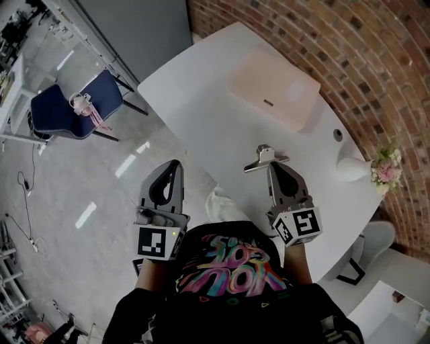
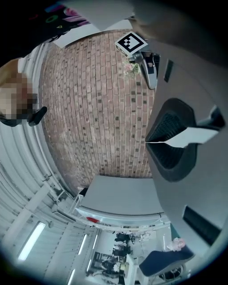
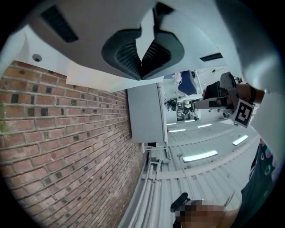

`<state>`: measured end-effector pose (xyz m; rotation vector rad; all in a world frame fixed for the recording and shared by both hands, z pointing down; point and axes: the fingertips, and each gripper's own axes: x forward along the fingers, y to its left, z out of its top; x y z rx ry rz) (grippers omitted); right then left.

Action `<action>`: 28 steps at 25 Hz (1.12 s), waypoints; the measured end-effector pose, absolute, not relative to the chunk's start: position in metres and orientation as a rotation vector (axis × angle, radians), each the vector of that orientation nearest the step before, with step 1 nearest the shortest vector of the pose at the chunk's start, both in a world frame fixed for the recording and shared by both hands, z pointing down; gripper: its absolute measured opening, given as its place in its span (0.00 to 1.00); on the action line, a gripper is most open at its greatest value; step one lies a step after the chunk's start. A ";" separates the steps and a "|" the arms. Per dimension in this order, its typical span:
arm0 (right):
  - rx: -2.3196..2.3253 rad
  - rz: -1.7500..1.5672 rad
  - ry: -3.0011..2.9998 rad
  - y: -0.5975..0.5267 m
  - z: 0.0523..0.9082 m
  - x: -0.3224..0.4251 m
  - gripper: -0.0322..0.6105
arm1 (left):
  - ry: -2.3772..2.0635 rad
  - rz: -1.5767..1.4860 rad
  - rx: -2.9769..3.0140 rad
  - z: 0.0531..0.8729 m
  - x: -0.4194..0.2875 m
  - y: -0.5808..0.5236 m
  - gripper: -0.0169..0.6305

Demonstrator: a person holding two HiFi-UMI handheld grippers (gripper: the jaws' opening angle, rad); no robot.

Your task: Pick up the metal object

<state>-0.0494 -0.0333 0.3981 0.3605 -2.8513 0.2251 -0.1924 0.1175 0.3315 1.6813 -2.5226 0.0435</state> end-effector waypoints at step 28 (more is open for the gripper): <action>1.132 0.350 -2.671 -0.137 0.384 -0.022 0.08 | -1.820 0.052 2.420 0.325 -0.191 -0.105 0.07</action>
